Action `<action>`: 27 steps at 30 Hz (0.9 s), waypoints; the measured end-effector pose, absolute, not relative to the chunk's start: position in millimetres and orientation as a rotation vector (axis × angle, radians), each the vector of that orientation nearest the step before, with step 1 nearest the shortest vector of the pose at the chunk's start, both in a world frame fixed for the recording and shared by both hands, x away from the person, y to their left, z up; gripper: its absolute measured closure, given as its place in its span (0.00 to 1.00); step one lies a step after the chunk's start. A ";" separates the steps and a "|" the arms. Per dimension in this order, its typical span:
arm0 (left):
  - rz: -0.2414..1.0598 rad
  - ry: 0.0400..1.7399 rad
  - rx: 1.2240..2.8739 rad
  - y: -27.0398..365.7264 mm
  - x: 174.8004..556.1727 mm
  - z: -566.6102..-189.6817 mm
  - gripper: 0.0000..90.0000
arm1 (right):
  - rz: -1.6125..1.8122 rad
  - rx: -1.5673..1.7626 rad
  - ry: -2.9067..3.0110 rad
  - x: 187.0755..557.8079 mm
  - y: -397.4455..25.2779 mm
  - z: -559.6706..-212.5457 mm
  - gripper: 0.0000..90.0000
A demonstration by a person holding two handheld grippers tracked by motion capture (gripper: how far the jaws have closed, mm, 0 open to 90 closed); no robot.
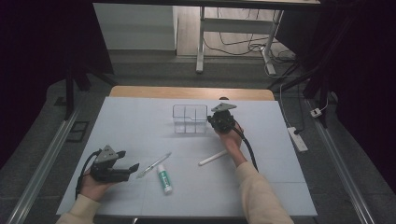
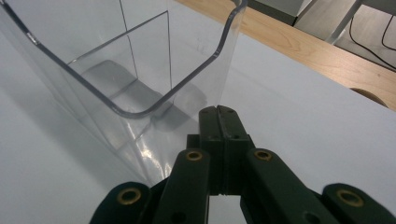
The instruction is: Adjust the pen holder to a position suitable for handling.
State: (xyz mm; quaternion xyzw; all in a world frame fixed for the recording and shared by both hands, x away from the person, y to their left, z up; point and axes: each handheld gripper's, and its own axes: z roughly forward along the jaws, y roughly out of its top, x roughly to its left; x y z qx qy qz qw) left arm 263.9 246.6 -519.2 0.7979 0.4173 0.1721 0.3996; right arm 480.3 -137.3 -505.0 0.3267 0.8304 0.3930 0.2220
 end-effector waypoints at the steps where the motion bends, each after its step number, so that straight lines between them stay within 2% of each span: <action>1: 0.436 1.056 2.018 246.6 263.9 -519.1 0.25 | 1.083 0.899 2.296 479.7 -136.9 -504.8 0.99; 17: 0.438 1.060 2.015 247.3 263.7 -518.8 0.25 | 1.085 0.864 2.314 471.7 -135.1 -500.8 0.98; 27: 0.437 1.061 2.020 246.8 264.9 -519.5 0.25 | 1.129 0.845 2.293 451.7 -164.2 -488.7 0.98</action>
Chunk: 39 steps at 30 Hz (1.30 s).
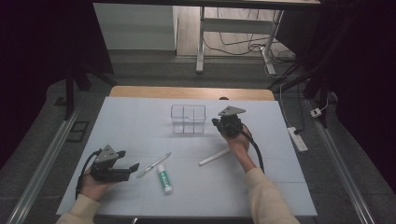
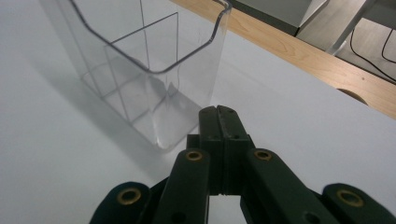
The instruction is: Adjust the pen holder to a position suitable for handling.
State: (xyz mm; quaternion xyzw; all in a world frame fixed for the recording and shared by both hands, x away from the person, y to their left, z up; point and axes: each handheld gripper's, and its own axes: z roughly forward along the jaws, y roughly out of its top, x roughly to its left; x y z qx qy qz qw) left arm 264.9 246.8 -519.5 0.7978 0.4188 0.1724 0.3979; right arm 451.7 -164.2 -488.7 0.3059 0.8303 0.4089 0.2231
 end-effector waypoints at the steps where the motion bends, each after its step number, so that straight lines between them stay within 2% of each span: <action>1: 0.437 1.062 2.019 246.8 264.8 -519.4 0.25 | 1.139 0.841 2.294 448.1 -168.0 -487.9 0.98; 8: 0.437 1.064 2.018 246.1 265.0 -519.3 0.25 | 1.188 0.843 2.307 419.3 -196.2 -484.8 0.74; 14: 0.436 1.066 2.021 245.5 265.6 -519.4 0.25 | 1.224 0.840 2.309 395.6 -219.9 -485.0 0.63; 28: 0.434 1.068 2.026 244.3 266.3 -518.4 0.25 | 1.255 0.862 2.301 352.0 -272.8 -488.5 0.53; 39: 0.426 1.056 2.038 242.4 267.2 -516.0 0.26 | 1.246 0.861 2.301 323.6 -295.0 -497.2 0.49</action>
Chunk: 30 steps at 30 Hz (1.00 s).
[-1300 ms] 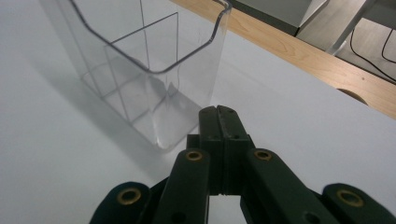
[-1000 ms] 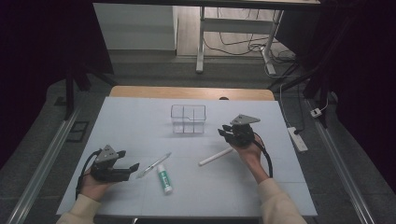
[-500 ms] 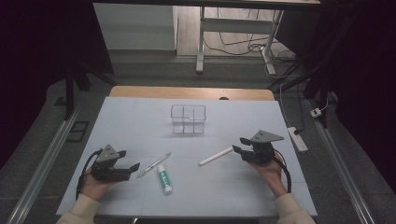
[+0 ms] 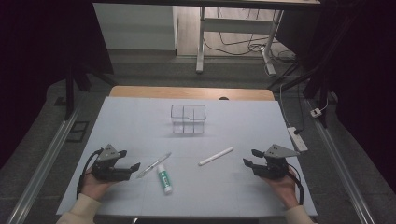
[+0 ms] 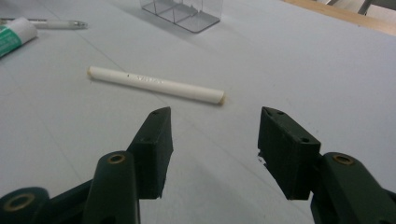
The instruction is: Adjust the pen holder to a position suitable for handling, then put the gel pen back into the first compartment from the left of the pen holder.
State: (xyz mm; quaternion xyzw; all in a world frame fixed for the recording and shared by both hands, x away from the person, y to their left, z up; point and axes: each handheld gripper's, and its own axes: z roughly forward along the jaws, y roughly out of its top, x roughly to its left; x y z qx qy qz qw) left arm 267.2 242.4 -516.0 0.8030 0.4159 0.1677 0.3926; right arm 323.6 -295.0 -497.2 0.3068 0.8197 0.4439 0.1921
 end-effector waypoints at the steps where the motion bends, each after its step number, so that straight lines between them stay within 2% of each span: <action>1: 0.423 1.054 2.040 242.1 267.7 -515.4 0.26 | 1.240 0.860 2.303 322.1 -295.9 -498.0 0.48; 30: 0.345 0.982 2.179 212.7 292.2 -487.6 0.27 | 1.180 0.843 2.316 318.7 -307.9 -502.6 0.46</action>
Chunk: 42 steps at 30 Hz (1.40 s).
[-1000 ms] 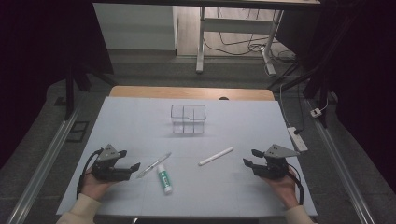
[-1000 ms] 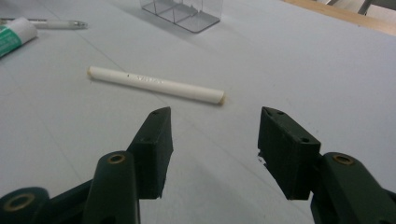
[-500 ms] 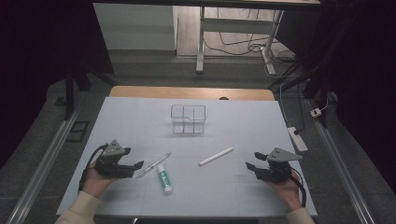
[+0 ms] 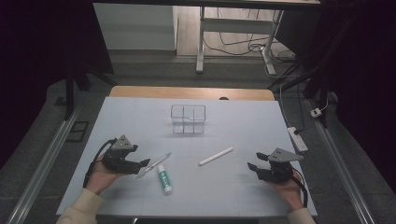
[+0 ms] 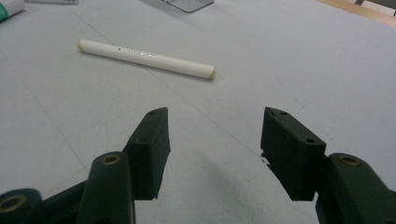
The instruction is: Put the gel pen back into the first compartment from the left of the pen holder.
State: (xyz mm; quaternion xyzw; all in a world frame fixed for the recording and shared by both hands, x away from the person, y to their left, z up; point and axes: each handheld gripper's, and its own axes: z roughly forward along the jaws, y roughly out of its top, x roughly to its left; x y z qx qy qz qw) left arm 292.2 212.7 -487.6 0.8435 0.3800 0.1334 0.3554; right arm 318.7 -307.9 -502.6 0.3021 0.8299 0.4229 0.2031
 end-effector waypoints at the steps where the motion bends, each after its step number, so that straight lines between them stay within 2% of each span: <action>1: 0.344 0.976 2.186 212.0 293.2 -487.3 0.27 | 1.181 0.843 2.317 318.8 -307.8 -502.8 0.46; 27: 0.246 0.970 2.329 172.1 336.0 -490.7 0.30 | 1.166 0.839 2.340 319.7 -304.9 -505.4 0.46; 42: 0.175 0.983 2.403 147.7 357.5 -502.5 0.37 | 1.162 0.841 2.344 320.0 -302.6 -507.4 0.46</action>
